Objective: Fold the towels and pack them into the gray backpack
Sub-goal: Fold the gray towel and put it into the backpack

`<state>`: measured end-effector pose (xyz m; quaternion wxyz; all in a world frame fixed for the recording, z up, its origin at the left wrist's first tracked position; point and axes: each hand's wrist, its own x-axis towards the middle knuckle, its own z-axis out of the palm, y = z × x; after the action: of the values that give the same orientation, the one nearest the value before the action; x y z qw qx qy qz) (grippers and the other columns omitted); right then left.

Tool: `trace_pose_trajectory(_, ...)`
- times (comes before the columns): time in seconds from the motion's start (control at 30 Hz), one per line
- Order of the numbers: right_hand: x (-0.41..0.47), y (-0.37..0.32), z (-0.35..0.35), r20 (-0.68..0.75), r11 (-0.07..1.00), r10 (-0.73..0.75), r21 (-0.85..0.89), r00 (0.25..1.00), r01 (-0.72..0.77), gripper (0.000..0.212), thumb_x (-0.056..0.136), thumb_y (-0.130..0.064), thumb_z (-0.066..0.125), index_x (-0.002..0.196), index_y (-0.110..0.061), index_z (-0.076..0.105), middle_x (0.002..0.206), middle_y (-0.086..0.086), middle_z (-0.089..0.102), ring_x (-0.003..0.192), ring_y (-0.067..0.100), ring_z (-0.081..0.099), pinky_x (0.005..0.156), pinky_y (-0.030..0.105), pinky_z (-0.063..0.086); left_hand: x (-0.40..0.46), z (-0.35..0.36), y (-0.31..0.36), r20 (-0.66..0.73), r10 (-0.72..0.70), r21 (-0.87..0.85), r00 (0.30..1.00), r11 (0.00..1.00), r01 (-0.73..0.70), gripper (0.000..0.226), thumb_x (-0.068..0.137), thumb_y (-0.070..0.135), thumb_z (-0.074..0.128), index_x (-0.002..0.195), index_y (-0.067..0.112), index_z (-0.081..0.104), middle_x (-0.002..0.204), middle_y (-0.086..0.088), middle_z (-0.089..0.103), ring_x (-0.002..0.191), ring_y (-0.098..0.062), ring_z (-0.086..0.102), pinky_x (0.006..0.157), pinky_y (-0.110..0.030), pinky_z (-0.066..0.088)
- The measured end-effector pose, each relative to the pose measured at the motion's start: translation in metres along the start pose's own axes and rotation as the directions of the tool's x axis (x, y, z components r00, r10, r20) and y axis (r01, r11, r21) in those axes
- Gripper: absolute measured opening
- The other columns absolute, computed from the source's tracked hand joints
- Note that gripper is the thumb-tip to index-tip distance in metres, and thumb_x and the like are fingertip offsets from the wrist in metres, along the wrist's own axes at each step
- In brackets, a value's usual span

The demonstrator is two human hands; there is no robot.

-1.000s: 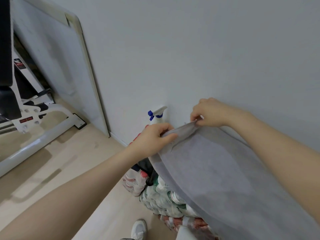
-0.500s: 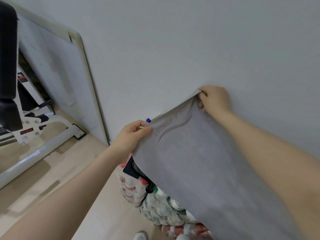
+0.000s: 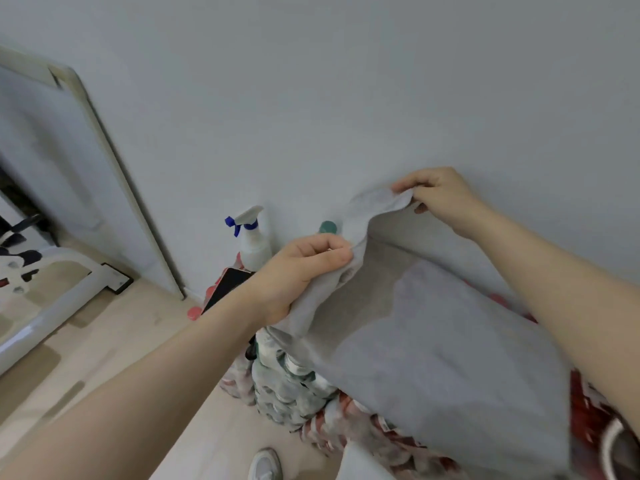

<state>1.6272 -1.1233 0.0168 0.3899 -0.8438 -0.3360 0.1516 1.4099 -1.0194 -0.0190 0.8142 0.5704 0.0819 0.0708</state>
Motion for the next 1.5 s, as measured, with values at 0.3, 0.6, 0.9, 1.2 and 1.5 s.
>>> trace_pose_trajectory(0.3, -0.100, 0.082, -0.100, -0.144, 0.984, 0.152, 0.119, 0.978, -0.136, 0.035, 0.086, -0.003, 0.060, 0.119, -0.012, 0.055, 0.077, 0.005, 0.053, 0.071, 0.010, 0.054, 0.058, 0.017, 0.047, 0.013, 0.143, -0.045, 0.362, -0.200, 0.269, 0.911, 0.957, 0.103, 0.016, 0.085, 0.011, 0.060, 0.072, 0.019, 0.064, 0.063, 0.012, 0.062, 0.061, 0.000, 0.055, 0.062, -0.010, 0.044)
trace_pose_trajectory(0.6, -0.167, 0.176, -0.117, -0.087, 0.905, 0.389, -0.151, 0.917, -0.398, 0.008, 0.086, -0.011, 0.060, 0.084, -0.003, 0.063, 0.085, 0.015, 0.059, 0.081, 0.027, 0.057, 0.075, 0.037, 0.051, 0.023, 0.213, -0.122, 0.385, -0.575, 0.844, 0.722, 0.536, -0.023, 0.023, 0.093, 0.028, 0.051, 0.073, 0.020, 0.060, 0.063, 0.014, 0.052, 0.059, -0.003, 0.047, 0.064, -0.016, 0.039)
trace_pose_trajectory(0.9, -0.168, 0.185, -0.095, -0.071, 0.856, 0.463, -0.221, 0.883, -0.467, 0.017, 0.087, -0.012, 0.058, 0.074, -0.004, 0.065, 0.074, 0.008, 0.052, 0.072, 0.020, 0.050, 0.062, 0.027, 0.037, 0.091, 0.210, -0.105, 0.165, -0.190, 0.842, 0.968, 0.539, -0.037, 0.019, 0.093, 0.014, 0.045, 0.094, 0.011, 0.064, 0.069, 0.005, 0.057, 0.057, -0.007, 0.053, 0.055, -0.010, 0.042)
trace_pose_trajectory(1.2, -0.176, 0.181, -0.097, -0.216, 0.883, 0.444, -0.058, 0.870, -0.465, 0.009, 0.079, -0.008, 0.067, 0.073, -0.002, 0.069, 0.068, 0.004, 0.062, 0.072, 0.024, 0.055, 0.062, 0.024, 0.039, 0.153, 0.199, -0.119, 0.467, -0.170, 0.864, 0.867, 0.296, -0.407, 0.029, 0.088, 0.008, 0.056, 0.117, 0.003, 0.058, 0.126, -0.016, 0.053, 0.120, -0.026, 0.048, 0.096, -0.020, 0.028)
trace_pose_trajectory(1.5, -0.184, 0.147, -0.116, -0.197, 0.919, 0.305, 0.317, 0.932, -0.234, 0.024, 0.072, 0.006, 0.071, 0.065, -0.016, 0.068, 0.076, -0.003, 0.068, 0.067, -0.004, 0.062, 0.073, 0.011, 0.050, 0.167, 0.192, -0.087, 0.601, -0.239, 0.672, 0.763, 0.668, -0.320, 0.010, 0.085, 0.019, 0.065, 0.079, 0.011, 0.065, 0.067, 0.005, 0.054, 0.061, -0.002, 0.045, 0.058, -0.015, 0.036)
